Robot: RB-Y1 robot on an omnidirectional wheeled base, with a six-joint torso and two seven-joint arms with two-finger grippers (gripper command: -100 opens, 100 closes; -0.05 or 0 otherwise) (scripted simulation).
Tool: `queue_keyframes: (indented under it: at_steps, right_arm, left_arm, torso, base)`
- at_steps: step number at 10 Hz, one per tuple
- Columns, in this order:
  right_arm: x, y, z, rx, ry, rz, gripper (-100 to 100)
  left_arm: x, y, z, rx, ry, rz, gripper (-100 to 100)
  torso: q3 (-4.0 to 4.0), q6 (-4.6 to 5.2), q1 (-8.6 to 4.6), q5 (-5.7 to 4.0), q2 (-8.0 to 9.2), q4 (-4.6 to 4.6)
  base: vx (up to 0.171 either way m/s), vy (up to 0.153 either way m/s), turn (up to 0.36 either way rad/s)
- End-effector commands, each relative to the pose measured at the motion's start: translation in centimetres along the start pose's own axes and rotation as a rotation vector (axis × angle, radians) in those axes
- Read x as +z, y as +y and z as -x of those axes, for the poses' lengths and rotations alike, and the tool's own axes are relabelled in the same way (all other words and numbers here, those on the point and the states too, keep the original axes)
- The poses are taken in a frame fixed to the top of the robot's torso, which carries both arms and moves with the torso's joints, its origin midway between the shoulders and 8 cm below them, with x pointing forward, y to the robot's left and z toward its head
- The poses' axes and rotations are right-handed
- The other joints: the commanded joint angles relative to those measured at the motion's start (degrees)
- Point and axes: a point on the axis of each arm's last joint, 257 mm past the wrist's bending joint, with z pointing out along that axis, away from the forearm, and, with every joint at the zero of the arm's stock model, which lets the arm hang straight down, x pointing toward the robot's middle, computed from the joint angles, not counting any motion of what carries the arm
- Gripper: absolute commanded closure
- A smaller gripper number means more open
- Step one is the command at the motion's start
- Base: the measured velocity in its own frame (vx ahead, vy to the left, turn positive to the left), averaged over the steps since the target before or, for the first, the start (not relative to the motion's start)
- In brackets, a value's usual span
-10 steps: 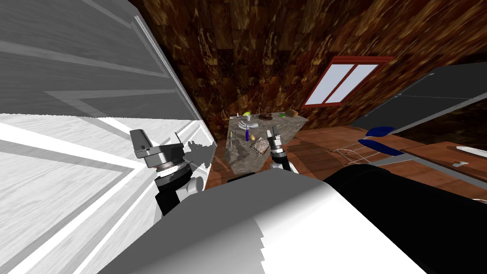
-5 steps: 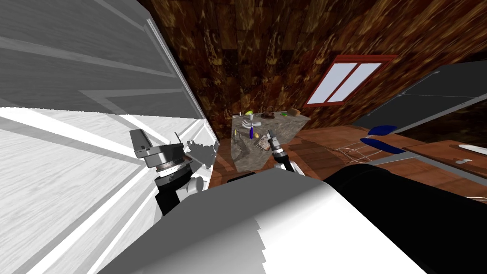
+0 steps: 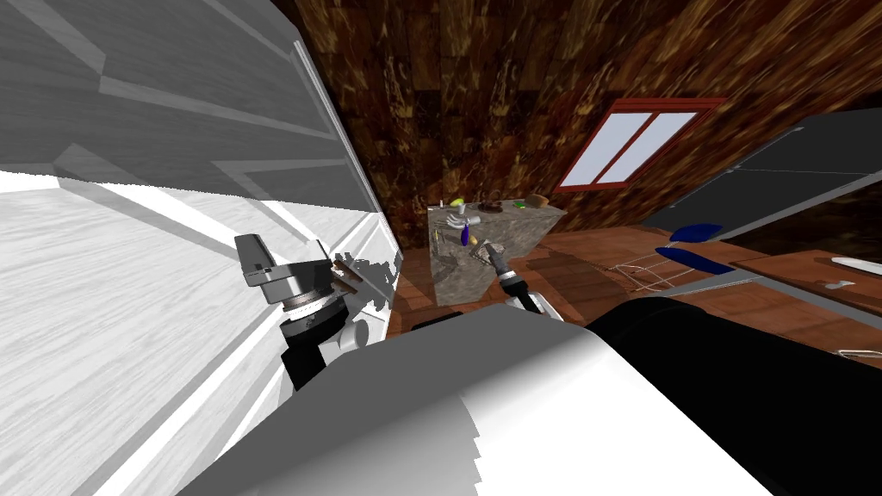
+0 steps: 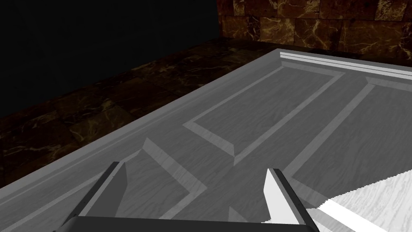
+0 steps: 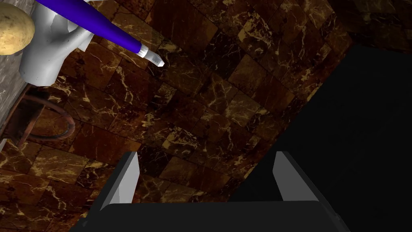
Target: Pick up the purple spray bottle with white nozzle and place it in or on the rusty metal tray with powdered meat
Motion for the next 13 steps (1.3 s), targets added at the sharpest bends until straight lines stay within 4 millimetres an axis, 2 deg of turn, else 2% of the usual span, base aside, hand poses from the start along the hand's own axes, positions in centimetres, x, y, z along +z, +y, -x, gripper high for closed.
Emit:
queue_keyframes:
  at_steps: [1, 5, 9, 11, 12, 13]
  right_arm:
    - [-0.6, -2.6, 0.2, -0.071, 0.03, -0.066, -100]
    - [-2.6, -8.9, 1.6, -0.241, 0.096, -0.214, -100]
    - [-4.9, -14.4, 4.4, -0.407, 0.153, -0.336, -100]
    - [-6.0, -16.7, 6.3, -0.486, 0.177, -0.385, -100]
    - [-6.0, -16.7, 6.3, -0.486, 0.177, -0.385, -100]
    - [-6.5, -17.7, 7.3, -0.524, 0.188, -0.408, -100]
  left_arm:
    - [0.0, 0.0, 0.0, 0.0, 0.0, 0.0, 0]
    - [0.0, 0.0, 0.0, 0.0, 0.0, 0.0, 0]
    - [0.0, 0.0, 0.0, 0.0, 0.0, 0.0, 0]
    - [0.0, 0.0, 0.0, 0.0, 0.0, 0.0, 0]
    - [0.0, 0.0, 0.0, 0.0, 0.0, 0.0, 0]
    - [0.0, 0.0, 0.0, 0.0, 0.0, 0.0, 0]
  torso:
    - [0.0, 0.0, 0.0, 0.0, 0.0, 0.0]
    - [-0.15, -0.01, 0.09, 0.03, -0.27, -0.06]
    - [-0.3, -0.01, -0.26, -0.04, -0.53, -0.11]
    - [-0.35, -0.02, -0.31, -0.05, -0.62, -0.13]
    - [-0.42, -0.02, -0.35, -0.06, -0.73, -0.15]
    - [-0.41, -0.01, -0.49, -0.09, -0.71, -0.16]
  base:
    - [-0.08, 0.186, 0.02]
    - [-0.03, 0.195, 0.04]
    - [0.028, 0.127, 0.076]
    - [0.084, 0.102, 0.096]
    - [0.082, 0.05, 0.03]
    - [0.08, 0.031, 0.079]
